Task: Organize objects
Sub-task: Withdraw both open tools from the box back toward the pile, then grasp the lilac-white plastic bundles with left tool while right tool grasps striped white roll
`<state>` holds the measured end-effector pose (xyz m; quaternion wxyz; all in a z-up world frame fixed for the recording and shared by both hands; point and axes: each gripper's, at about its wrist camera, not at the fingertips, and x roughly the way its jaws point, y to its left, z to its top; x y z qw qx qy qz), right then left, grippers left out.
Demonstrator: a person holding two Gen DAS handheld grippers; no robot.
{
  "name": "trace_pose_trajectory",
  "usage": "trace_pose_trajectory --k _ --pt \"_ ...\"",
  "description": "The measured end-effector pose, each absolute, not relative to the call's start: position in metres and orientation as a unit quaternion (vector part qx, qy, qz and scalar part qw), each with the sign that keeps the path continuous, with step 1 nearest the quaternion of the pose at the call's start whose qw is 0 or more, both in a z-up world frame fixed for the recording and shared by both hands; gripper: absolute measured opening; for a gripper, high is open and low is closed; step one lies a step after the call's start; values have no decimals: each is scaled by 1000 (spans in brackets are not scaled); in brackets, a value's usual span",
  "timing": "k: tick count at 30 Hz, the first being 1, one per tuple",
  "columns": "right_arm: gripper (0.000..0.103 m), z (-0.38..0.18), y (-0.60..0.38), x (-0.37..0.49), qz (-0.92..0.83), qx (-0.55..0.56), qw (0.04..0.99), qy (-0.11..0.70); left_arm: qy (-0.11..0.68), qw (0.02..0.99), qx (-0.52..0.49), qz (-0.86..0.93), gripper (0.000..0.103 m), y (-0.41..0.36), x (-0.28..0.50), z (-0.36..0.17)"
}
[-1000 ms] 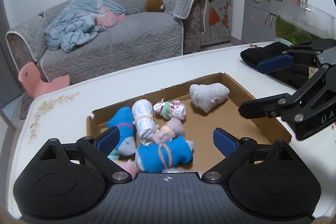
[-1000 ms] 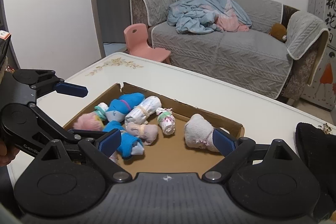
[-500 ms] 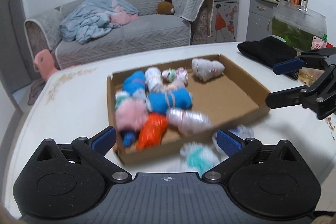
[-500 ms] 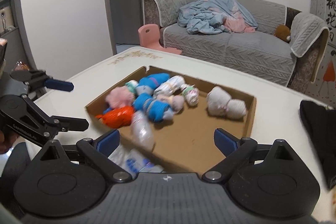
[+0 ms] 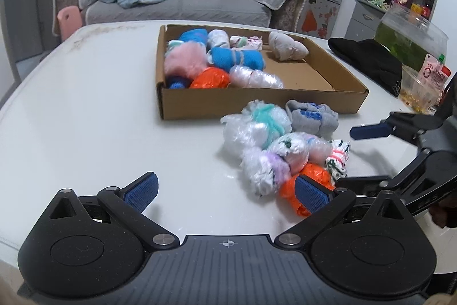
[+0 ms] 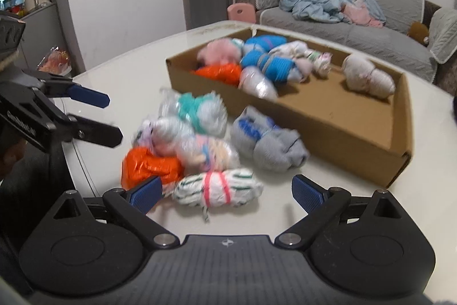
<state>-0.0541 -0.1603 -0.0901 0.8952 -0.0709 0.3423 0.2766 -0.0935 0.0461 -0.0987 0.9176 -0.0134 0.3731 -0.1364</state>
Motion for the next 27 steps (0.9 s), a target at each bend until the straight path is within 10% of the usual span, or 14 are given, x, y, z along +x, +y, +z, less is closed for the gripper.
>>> trace_pose_trajectory --k 6,10,21,27 --pt "89 -101 -155 -54 284 -76 891 344 380 914 -23 -142 102 44 -90 -103" --pt "66 -100 -159 -57 288 -72 894 335 385 910 -28 -152 102 37 -85 -105" --pt "65 -101 -173 -63 274 -71 903 323 409 890 -125 -159 102 18 -54 -105" --pt "65 -101 -176 -61 275 -66 904 320 420 887 -143 -128 74 15 -48 -110"
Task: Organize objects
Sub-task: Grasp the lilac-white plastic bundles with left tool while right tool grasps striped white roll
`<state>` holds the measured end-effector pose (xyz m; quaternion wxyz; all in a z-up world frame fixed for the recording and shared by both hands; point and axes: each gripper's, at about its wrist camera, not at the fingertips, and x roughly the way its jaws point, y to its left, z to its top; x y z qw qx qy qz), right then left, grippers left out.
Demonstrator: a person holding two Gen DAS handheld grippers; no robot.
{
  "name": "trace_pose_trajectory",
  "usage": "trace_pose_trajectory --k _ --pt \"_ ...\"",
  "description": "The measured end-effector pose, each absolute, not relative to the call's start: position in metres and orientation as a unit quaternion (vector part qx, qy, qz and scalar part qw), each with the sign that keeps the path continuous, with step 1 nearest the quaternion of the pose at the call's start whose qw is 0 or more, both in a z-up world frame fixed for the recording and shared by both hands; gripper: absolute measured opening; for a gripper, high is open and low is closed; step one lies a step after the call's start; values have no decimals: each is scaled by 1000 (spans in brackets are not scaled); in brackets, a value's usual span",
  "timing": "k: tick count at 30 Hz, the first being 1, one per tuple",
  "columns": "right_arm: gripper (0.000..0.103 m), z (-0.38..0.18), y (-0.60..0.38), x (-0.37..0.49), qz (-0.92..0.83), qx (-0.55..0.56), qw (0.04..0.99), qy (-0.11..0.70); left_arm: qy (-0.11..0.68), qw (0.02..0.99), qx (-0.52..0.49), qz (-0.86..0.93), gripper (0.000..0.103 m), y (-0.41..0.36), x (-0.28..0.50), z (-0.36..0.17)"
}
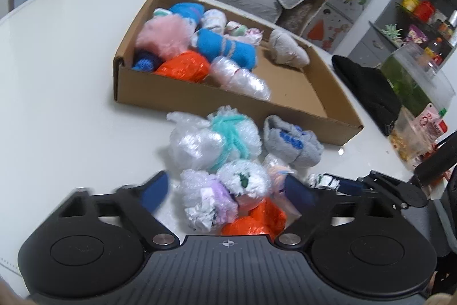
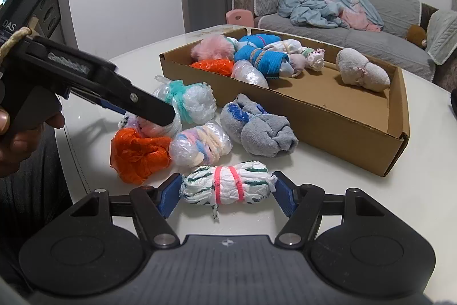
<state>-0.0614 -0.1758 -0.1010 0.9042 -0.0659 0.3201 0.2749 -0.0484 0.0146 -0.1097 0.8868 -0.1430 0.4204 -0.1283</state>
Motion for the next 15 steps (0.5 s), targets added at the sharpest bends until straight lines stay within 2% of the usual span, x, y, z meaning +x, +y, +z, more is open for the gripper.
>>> trace_pose_trajectory --k 1,4,15 --pt "65 -101 -176 -61 275 -65 904 320 420 888 -142 -124 69 15 -49 -110" --pt "65 -101 -178 -61 276 -64 905 319 421 886 -152 -120 64 18 -51 -110" --pt "65 -96 -193 -61 262 -54 911 313 405 901 -104 -119 63 33 -69 -107"
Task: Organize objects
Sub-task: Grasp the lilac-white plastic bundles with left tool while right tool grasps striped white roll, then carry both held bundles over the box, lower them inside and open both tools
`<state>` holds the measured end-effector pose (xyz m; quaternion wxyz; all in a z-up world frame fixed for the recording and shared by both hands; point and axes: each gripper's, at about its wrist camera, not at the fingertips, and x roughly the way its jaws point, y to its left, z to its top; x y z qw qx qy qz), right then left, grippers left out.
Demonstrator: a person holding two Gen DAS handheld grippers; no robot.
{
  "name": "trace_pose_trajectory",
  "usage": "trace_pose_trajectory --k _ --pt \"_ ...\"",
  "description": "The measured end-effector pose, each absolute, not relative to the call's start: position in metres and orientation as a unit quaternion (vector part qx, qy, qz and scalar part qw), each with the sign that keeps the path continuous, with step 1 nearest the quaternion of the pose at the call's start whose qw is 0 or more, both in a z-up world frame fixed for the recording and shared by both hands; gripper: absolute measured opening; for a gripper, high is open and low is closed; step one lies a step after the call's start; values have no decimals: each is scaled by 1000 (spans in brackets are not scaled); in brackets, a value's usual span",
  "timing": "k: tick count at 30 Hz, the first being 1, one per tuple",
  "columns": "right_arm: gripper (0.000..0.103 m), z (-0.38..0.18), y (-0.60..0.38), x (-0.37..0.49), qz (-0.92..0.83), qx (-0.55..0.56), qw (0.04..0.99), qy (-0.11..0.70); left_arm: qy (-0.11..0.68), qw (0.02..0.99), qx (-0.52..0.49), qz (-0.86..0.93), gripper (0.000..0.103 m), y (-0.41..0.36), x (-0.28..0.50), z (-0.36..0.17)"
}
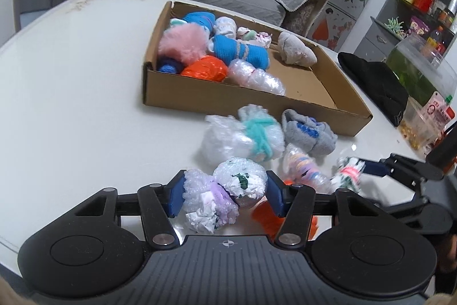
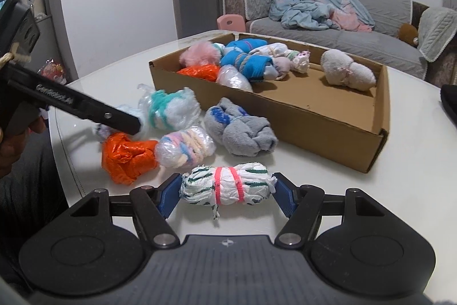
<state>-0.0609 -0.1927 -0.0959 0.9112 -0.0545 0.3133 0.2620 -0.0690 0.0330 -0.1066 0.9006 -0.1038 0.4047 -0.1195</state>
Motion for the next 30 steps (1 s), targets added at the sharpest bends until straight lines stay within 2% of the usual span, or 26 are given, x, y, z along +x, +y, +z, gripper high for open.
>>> trace_pose_trajectory --k 12,21,30 --pt "65 -81 -212 -65 247 -53 919 301 369 922 -45 -111 62 54 -81 -93" --pt "65 -36 -241 -46 222 -56 938 261 311 941 11 -131 63 47 -51 -39" --pt "65 7 -247 -4 217 -93 946 224 260 945 83 -181 63 2 4 13"
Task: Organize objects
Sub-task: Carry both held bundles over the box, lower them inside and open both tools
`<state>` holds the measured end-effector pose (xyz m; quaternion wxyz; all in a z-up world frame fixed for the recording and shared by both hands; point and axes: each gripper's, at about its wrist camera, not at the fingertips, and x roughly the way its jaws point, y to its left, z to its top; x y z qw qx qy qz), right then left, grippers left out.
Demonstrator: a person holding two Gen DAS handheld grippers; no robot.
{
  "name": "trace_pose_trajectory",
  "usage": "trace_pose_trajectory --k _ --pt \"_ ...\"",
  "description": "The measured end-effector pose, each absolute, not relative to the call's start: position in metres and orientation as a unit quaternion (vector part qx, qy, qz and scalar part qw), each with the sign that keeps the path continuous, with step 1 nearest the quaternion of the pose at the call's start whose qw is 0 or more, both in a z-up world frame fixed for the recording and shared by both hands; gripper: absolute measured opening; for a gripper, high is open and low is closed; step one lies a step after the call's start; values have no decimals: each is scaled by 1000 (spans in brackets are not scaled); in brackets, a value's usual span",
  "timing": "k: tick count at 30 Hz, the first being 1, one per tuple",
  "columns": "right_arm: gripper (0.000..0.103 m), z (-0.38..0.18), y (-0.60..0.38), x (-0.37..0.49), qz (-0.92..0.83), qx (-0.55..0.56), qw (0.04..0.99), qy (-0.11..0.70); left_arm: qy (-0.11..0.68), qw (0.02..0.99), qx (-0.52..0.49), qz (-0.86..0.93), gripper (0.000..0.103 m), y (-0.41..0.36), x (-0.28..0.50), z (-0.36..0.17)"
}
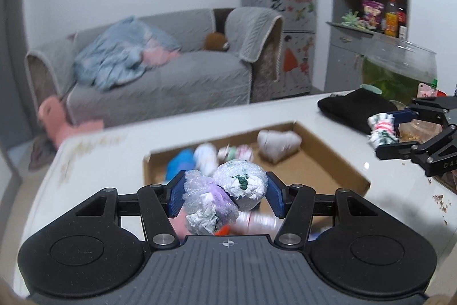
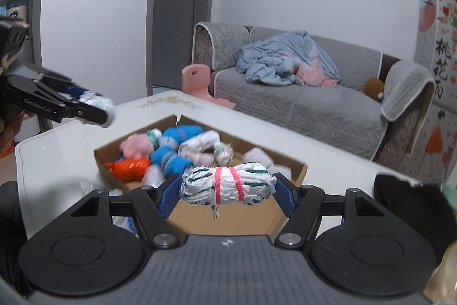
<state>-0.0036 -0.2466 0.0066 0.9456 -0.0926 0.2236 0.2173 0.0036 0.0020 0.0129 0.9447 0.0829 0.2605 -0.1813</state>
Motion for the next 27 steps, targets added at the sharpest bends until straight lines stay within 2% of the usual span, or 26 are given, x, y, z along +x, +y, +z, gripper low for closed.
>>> trace_pose_trajectory --k 7,14,27 --pt "65 9 -239 35 227 -124 938 231 272 926 115 -234 63 -48 63 6" --pt "65 -11 -235 78 236 -138 925 265 315 904 143 -250 63 -87 120 -41" --pt "65 -59 -241 125 255 -157 898 322 368 880 154 -259 63 -105 164 -92"
